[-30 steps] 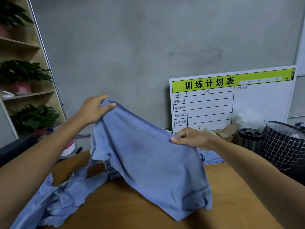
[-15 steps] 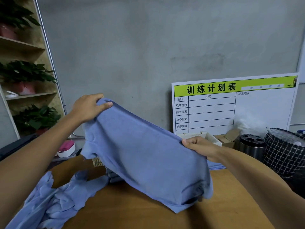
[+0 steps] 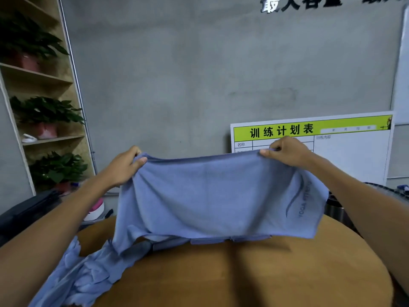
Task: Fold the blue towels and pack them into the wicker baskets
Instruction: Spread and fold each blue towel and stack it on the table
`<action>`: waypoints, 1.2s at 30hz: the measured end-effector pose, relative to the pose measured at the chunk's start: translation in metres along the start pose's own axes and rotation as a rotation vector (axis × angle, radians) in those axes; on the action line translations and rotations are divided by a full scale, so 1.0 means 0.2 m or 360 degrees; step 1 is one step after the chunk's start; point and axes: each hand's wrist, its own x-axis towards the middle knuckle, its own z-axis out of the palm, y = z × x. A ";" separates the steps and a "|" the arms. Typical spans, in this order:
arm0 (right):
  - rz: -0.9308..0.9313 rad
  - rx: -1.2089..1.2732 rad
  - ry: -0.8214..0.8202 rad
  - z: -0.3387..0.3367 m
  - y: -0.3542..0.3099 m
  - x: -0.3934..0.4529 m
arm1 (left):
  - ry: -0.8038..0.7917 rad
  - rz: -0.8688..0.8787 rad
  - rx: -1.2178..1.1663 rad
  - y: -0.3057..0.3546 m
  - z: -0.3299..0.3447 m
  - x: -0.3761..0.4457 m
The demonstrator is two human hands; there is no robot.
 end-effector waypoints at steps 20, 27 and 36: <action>0.0346 -0.0308 0.0089 0.14 0.04 -0.15 | 0.0059 0.0116 0.0322 -0.07 0.05 -0.20; 0.0237 -0.0371 0.0014 -0.12 -0.04 -0.27 | 0.0289 0.0368 0.0302 0.06 -0.11 -0.33; 0.0403 -0.0559 -0.0239 0.07 0.18 -0.19 | 0.0081 0.0315 0.0545 -0.07 0.26 -0.21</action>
